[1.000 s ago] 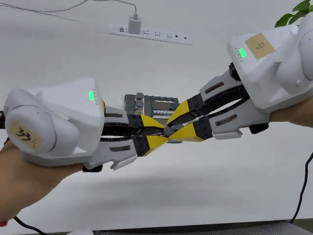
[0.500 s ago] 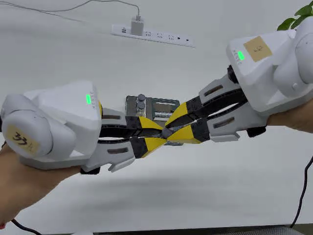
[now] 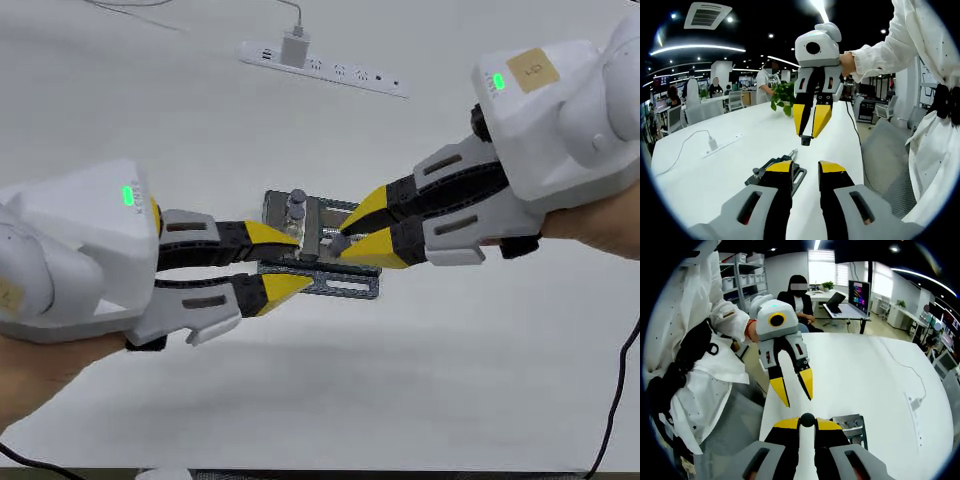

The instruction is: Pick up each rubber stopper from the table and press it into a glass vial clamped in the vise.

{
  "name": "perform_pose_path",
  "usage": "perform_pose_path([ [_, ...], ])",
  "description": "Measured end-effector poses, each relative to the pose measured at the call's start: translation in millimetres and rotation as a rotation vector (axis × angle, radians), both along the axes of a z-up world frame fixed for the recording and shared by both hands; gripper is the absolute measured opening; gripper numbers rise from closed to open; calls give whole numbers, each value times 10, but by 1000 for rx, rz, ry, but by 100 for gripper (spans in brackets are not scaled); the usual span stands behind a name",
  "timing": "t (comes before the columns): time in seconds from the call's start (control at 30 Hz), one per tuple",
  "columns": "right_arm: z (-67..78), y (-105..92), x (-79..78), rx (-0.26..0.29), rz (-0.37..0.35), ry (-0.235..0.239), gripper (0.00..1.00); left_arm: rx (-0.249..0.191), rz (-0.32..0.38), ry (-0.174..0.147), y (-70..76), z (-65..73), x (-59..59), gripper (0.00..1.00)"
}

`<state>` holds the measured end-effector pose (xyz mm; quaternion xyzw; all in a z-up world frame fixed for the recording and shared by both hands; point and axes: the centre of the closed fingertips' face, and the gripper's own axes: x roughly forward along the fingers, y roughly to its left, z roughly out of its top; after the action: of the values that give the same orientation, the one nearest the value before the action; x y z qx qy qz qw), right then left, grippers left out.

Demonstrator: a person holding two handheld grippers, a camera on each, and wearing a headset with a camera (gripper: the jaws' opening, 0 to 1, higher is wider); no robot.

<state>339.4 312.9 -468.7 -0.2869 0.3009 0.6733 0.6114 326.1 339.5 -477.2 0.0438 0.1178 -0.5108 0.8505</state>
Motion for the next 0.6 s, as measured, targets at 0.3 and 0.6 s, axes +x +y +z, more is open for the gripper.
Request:
perform_pose_path([
  [0.3, -128, 82, 278, -77, -43, -29, 6, 26, 53, 8, 266, -113, 1, 44],
  [0.6, -393, 151, 495, -156, -59, -44, 6, 72, 80, 34, 487, -286, -54, 64],
])
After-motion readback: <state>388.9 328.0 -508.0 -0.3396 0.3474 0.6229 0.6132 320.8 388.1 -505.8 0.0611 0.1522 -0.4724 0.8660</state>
